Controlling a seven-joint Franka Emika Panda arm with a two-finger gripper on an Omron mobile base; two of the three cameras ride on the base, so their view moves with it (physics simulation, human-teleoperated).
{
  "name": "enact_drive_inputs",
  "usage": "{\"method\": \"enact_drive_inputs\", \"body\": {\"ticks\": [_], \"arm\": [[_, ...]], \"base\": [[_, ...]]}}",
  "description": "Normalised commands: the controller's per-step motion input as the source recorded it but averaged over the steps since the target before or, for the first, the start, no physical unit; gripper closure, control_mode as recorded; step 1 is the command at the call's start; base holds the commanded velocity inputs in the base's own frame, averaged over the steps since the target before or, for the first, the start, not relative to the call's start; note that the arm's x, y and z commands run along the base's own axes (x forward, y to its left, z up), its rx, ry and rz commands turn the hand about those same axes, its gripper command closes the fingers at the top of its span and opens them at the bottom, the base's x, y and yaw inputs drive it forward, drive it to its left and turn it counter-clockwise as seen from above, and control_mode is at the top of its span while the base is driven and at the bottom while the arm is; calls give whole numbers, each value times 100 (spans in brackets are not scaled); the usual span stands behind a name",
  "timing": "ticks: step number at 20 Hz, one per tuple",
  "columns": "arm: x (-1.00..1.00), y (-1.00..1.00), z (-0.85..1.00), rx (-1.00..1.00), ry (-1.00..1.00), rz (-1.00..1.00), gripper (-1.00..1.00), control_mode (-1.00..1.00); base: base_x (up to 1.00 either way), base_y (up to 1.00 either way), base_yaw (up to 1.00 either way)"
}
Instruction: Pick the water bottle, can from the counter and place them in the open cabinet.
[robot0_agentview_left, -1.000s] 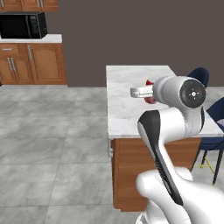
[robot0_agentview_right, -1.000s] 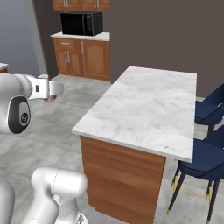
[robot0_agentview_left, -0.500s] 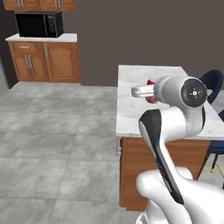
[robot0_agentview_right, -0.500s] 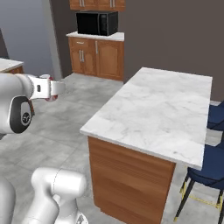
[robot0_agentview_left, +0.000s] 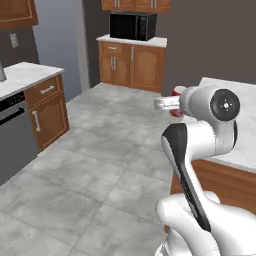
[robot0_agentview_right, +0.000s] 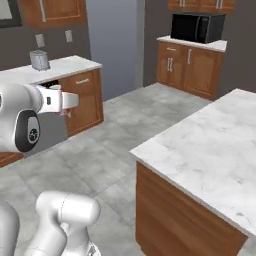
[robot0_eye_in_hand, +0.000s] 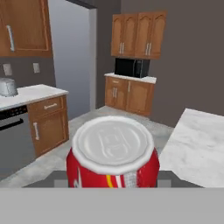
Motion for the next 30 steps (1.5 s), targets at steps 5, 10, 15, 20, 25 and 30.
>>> {"method": "enact_drive_inputs", "body": {"ticks": [5,10,15,20,25,30], "arm": [[0,0,0,0,0,0,100,100],[0,0,0,0,0,0,100,100],[0,0,0,0,0,0,100,100],[0,0,0,0,0,0,100,100],[0,0,0,0,0,0,100,100],[0,0,0,0,0,0,100,100]], "base": [[-38,-26,77],[-22,-37,83],[-16,-33,82],[-7,-25,78],[0,-21,70],[0,-21,67]]}}
